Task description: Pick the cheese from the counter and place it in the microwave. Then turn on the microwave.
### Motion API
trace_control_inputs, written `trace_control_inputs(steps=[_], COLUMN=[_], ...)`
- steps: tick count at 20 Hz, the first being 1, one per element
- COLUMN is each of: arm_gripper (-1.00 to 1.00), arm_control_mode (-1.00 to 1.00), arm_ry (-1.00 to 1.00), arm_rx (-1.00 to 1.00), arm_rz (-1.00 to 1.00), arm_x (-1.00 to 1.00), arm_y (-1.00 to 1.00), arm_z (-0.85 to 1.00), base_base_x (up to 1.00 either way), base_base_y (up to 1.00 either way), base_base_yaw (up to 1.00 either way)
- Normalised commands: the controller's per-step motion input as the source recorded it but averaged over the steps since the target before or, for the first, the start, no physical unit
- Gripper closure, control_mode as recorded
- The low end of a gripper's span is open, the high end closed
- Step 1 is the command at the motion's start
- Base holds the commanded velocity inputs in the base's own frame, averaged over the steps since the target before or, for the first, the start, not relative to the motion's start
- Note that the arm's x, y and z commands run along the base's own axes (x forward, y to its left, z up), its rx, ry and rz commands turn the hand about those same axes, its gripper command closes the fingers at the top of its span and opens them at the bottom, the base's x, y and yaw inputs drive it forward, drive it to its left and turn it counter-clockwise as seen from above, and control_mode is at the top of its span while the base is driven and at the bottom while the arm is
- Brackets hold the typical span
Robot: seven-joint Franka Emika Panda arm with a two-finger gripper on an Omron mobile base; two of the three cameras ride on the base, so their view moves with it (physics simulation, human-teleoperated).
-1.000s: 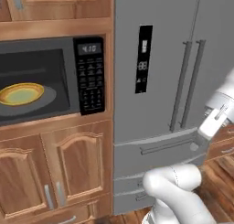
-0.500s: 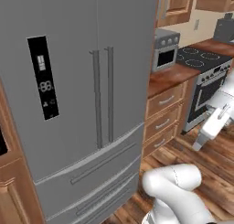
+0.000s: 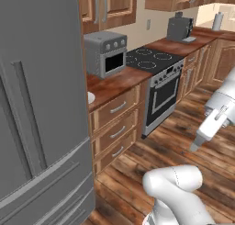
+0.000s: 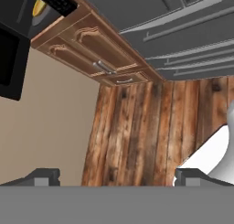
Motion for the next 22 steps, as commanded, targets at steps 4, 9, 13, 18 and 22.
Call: trace_control_inputs(steps=[4,9,13,18,22], arm_gripper=[-1.0,-1.0,-1.0,-1.0,-1.0], arm_control_mode=[1.0,1.0,1.0,1.0,1.0], arm_ry=[0.0,0.0,0.0,0.0,0.0], arm_rx=[0.0,0.0,0.0,0.0,0.0], arm_rz=[0.0,0.0,0.0,0.0,0.0], arm_x=[0.0,0.0,0.0,0.0,0.0], arm_y=[0.0,0.0,0.0,0.0,0.0], arm_z=[0.0,0.0,0.0,0.0,0.0], base_base_x=[0.84,0.63,0.71,0.82,0.9], base_base_y=[-0.61,-0.95,-0.76,-0.56,-0.44], base_base_yaw=[-0.02,0.19,0.43,0.49,0.5])
